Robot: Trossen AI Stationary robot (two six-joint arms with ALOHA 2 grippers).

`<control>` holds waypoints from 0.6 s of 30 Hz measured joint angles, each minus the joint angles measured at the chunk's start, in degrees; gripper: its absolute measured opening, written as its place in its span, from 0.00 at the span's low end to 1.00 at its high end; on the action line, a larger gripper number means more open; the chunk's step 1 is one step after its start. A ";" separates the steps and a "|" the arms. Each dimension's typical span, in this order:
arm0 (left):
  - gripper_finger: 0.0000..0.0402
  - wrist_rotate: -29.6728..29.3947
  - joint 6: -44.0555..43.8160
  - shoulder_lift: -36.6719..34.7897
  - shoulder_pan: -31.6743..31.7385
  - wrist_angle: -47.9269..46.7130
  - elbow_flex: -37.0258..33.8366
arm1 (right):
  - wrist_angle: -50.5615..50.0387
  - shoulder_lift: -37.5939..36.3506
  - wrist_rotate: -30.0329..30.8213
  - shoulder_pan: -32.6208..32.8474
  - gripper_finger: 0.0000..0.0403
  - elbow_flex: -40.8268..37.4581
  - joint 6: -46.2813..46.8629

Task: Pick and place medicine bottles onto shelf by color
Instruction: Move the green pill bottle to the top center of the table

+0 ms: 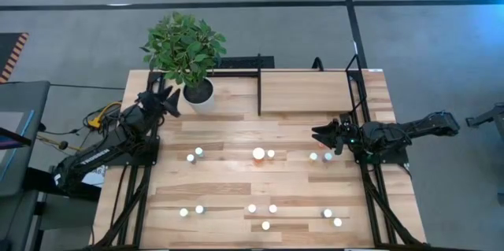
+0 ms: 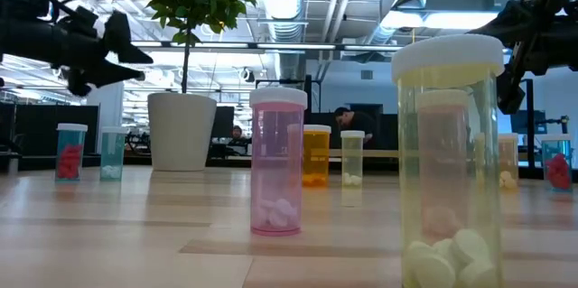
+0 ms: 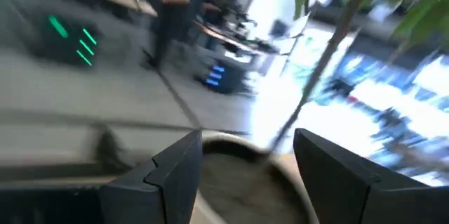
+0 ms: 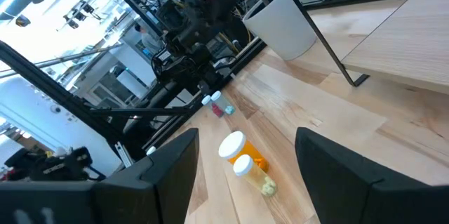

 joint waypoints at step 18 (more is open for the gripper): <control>0.53 22.60 -28.67 0.00 -0.02 -2.32 0.00 | 0.00 0.00 0.00 -0.01 0.65 0.00 0.00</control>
